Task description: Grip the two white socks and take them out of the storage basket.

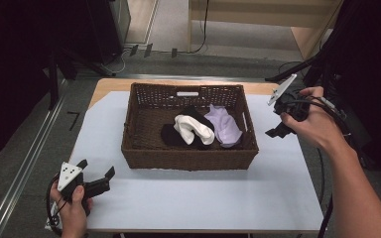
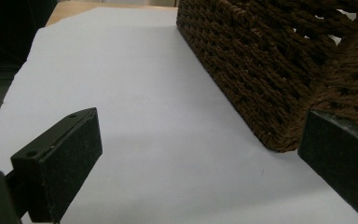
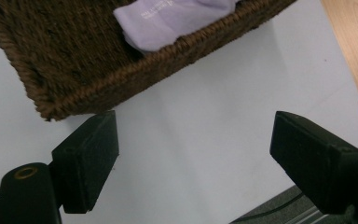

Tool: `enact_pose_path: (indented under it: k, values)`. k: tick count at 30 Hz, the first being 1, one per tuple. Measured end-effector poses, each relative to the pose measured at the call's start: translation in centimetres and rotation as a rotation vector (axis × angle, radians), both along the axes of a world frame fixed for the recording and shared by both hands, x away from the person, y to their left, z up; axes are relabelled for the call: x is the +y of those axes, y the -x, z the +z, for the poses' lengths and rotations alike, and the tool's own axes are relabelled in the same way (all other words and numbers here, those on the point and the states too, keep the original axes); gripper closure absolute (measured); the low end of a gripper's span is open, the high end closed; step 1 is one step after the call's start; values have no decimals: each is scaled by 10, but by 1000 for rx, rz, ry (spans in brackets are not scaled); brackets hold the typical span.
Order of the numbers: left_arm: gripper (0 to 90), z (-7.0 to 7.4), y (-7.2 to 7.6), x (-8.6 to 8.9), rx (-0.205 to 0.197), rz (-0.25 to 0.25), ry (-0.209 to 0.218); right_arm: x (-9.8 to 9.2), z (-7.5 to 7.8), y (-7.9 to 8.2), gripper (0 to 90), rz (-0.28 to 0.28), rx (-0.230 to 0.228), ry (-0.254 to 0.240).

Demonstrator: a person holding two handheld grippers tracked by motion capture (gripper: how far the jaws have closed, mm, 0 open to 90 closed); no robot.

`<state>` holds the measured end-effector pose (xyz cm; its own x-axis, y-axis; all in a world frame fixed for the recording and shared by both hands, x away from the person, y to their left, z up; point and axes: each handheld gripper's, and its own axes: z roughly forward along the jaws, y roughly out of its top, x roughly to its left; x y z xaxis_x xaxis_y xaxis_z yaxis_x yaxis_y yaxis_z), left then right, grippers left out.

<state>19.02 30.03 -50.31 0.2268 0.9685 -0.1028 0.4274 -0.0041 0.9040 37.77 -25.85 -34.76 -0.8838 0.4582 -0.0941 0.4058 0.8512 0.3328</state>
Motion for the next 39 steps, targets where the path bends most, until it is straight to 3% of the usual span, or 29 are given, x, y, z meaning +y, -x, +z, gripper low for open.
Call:
enact_pose_path:
  k: [6, 12, 22, 39]
  values:
    - [4, 0, 0, 0, 1, -1, 2, 20, 6, 0, 156, 74, 7, -7]
    - [3, 0, 0, 0, -1, -1, 0, 33, 6, 0, 157, 109, 15, -19]
    - [4, 0, 0, 0, -5, -2, -2, 61, -3, -7, 177, 142, 24, -33]
    - [4, 0, 0, 0, -6, -6, -2, 130, -27, -14, 228, 207, 33, -9]
